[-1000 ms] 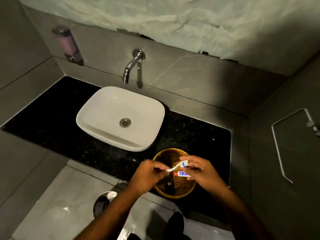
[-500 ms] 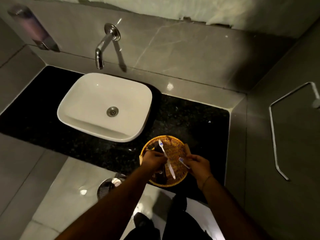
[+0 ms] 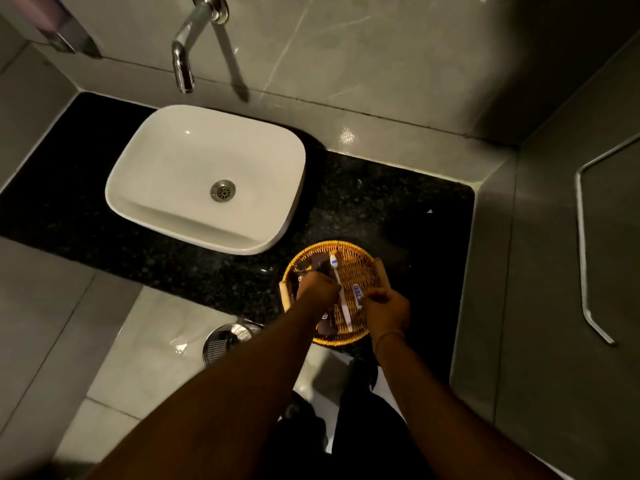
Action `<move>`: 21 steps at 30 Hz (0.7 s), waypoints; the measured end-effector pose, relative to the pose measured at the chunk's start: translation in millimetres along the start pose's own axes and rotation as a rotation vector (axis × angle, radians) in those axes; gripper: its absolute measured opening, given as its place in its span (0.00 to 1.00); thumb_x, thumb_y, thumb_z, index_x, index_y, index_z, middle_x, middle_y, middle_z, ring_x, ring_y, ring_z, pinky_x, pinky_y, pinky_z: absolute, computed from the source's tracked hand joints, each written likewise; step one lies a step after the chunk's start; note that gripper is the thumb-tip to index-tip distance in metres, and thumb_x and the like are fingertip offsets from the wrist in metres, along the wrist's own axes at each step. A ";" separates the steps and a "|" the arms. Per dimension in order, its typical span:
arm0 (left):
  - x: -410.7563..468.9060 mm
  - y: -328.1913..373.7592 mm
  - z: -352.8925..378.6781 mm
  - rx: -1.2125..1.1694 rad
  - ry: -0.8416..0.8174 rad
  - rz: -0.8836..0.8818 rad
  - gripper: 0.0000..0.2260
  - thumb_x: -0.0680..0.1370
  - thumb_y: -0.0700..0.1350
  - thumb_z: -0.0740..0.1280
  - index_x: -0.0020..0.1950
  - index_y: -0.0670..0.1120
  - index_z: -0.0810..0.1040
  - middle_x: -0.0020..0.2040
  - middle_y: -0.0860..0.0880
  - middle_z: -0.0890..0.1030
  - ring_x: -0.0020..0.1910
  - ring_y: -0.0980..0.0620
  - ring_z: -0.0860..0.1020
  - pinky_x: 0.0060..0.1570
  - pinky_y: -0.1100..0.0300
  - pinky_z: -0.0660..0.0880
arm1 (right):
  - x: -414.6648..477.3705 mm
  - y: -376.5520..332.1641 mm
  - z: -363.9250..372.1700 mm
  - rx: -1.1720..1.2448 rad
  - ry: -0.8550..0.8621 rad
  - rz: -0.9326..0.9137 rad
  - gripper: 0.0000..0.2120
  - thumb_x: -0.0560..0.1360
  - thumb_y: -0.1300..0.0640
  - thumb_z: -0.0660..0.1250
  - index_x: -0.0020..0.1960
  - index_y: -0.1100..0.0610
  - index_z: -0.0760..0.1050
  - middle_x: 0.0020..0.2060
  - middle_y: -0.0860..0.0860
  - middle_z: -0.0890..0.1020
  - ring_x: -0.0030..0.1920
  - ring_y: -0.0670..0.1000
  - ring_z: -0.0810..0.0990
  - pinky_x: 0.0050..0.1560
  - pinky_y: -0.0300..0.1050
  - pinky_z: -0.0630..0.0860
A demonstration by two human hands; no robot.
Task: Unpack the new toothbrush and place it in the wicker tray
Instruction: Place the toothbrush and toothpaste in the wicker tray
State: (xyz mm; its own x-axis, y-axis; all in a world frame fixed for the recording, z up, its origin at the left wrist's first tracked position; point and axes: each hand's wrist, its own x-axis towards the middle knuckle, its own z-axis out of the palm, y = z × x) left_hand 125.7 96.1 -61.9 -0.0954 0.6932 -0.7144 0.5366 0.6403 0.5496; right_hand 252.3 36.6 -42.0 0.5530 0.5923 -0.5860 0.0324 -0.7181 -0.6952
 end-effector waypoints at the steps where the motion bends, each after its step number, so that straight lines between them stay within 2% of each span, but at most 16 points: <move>1: 0.6 1.9 2.6 0.012 -0.003 0.006 0.10 0.84 0.40 0.71 0.56 0.35 0.89 0.53 0.36 0.91 0.53 0.38 0.90 0.58 0.45 0.87 | 1.4 1.9 0.7 -0.017 0.010 -0.025 0.06 0.74 0.67 0.75 0.47 0.59 0.85 0.51 0.57 0.88 0.44 0.53 0.83 0.36 0.37 0.78; 2: 1.0 2.9 5.3 0.019 -0.005 0.008 0.09 0.84 0.40 0.71 0.56 0.35 0.89 0.53 0.37 0.91 0.53 0.39 0.90 0.58 0.45 0.88 | 3.0 4.3 1.5 -0.034 0.017 -0.046 0.05 0.74 0.67 0.75 0.48 0.60 0.85 0.51 0.57 0.88 0.43 0.52 0.82 0.33 0.34 0.74; 3: 1.7 3.7 7.4 0.022 -0.003 0.008 0.09 0.84 0.40 0.71 0.55 0.36 0.88 0.53 0.37 0.90 0.53 0.40 0.90 0.58 0.45 0.88 | 4.6 6.2 2.7 -0.050 0.019 -0.062 0.05 0.75 0.67 0.75 0.49 0.60 0.85 0.52 0.58 0.88 0.44 0.52 0.82 0.34 0.34 0.75; 5: 3.0 3.3 11.3 0.027 0.002 0.002 0.08 0.84 0.40 0.71 0.54 0.36 0.88 0.52 0.38 0.90 0.53 0.40 0.90 0.58 0.44 0.88 | 7.6 10.1 6.3 -0.079 0.010 -0.070 0.05 0.77 0.67 0.73 0.50 0.61 0.85 0.53 0.59 0.87 0.49 0.57 0.86 0.43 0.46 0.85; 7: 3.2 3.0 12.4 0.040 0.015 0.006 0.09 0.83 0.43 0.72 0.53 0.38 0.88 0.51 0.39 0.90 0.52 0.41 0.90 0.57 0.45 0.88 | 10.1 14.7 10.4 -0.096 -0.006 -0.080 0.05 0.77 0.67 0.72 0.50 0.60 0.84 0.54 0.59 0.87 0.54 0.61 0.86 0.54 0.58 0.86; 8: 3.7 3.5 13.1 0.056 0.025 0.014 0.09 0.83 0.44 0.72 0.52 0.38 0.88 0.50 0.39 0.90 0.51 0.41 0.90 0.56 0.47 0.88 | 10.8 16.1 12.0 -0.099 -0.006 -0.093 0.04 0.77 0.67 0.72 0.49 0.59 0.84 0.54 0.59 0.87 0.54 0.61 0.86 0.56 0.60 0.85; 11: 4.2 3.7 15.6 0.116 0.071 0.044 0.10 0.83 0.44 0.72 0.52 0.39 0.88 0.47 0.41 0.89 0.47 0.42 0.89 0.44 0.52 0.86 | 12.0 20.3 17.0 -0.151 0.016 -0.149 0.04 0.77 0.64 0.72 0.47 0.57 0.84 0.53 0.58 0.88 0.54 0.61 0.86 0.56 0.58 0.85; 13: 3.0 3.5 17.6 0.149 0.110 0.049 0.09 0.84 0.43 0.71 0.53 0.40 0.88 0.44 0.44 0.87 0.41 0.47 0.85 0.33 0.61 0.77 | 12.1 24.5 19.2 -0.203 0.021 -0.179 0.03 0.78 0.61 0.72 0.48 0.55 0.84 0.52 0.57 0.88 0.52 0.60 0.86 0.53 0.51 0.84; 14: 2.0 3.5 19.2 0.157 0.126 0.050 0.09 0.84 0.43 0.71 0.53 0.40 0.88 0.44 0.45 0.86 0.39 0.49 0.83 0.30 0.63 0.73 | 11.2 25.6 19.7 -0.234 0.026 -0.192 0.03 0.79 0.59 0.72 0.48 0.55 0.85 0.52 0.56 0.88 0.51 0.59 0.86 0.50 0.47 0.83; 16: -0.3 4.2 21.3 0.171 0.151 0.050 0.08 0.85 0.44 0.70 0.53 0.41 0.87 0.42 0.47 0.85 0.39 0.50 0.82 0.30 0.63 0.71 | 11.4 28.2 21.5 -0.299 0.040 -0.220 0.04 0.79 0.57 0.71 0.49 0.54 0.85 0.51 0.55 0.88 0.51 0.58 0.87 0.48 0.45 0.81; 18: -3.1 5.5 22.0 0.191 0.162 0.062 0.08 0.85 0.43 0.69 0.51 0.42 0.86 0.39 0.49 0.81 0.38 0.50 0.81 0.32 0.62 0.71 | 11.9 27.7 22.8 -0.344 0.046 -0.233 0.06 0.80 0.57 0.70 0.51 0.55 0.86 0.51 0.56 0.88 0.51 0.59 0.87 0.50 0.49 0.82; 21: -6.9 5.2 20.6 0.228 0.150 0.093 0.09 0.86 0.43 0.68 0.52 0.40 0.86 0.42 0.46 0.83 0.43 0.48 0.82 0.37 0.60 0.74 | 14.8 26.8 24.5 -0.376 0.046 -0.256 0.08 0.81 0.56 0.68 0.52 0.55 0.86 0.52 0.56 0.88 0.51 0.60 0.87 0.50 0.51 0.83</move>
State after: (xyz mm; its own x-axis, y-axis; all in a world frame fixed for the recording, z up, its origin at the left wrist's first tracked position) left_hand 146.5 87.8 -63.0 -0.1508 0.7977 -0.5839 0.7221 0.4922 0.4861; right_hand 241.0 35.1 -79.6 0.5244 0.7568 -0.3901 0.4680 -0.6390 -0.6105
